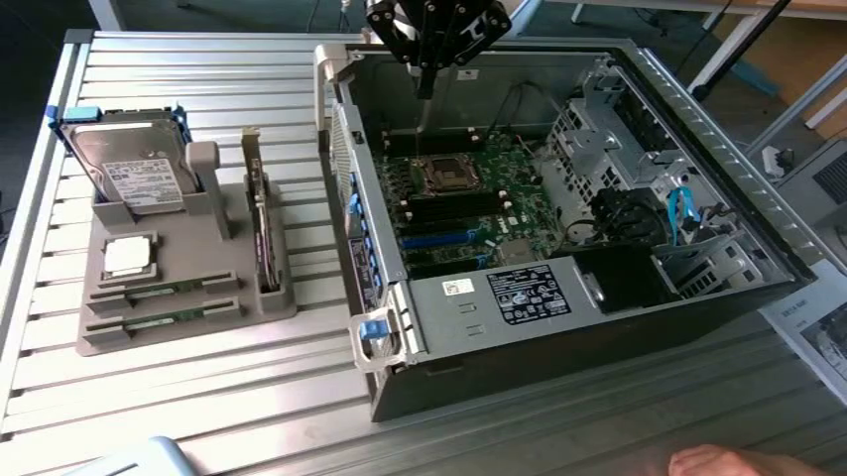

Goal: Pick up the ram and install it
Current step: 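Reach for the ram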

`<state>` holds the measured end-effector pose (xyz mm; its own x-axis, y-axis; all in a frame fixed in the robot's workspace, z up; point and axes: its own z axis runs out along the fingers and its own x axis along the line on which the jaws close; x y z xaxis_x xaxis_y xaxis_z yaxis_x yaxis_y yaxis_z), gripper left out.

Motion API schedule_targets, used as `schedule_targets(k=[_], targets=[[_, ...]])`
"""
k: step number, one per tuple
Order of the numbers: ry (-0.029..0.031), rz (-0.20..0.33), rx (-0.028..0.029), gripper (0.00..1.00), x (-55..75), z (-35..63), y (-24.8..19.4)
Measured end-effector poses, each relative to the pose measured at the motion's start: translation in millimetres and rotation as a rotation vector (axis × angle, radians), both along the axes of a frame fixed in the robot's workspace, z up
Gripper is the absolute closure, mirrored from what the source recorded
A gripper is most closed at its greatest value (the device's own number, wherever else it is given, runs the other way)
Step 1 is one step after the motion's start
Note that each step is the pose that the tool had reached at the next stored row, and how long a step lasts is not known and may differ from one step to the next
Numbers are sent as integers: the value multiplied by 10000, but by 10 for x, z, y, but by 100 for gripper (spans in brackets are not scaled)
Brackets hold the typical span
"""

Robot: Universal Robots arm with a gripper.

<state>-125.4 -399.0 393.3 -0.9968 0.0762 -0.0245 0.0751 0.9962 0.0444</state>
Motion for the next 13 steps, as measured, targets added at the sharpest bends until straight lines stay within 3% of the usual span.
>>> schedule_targets(k=[3, 13], targets=[[1, 0, -1, 89, -180, 0, 0], [0, 0, 0, 89, -497, 0, 0]])
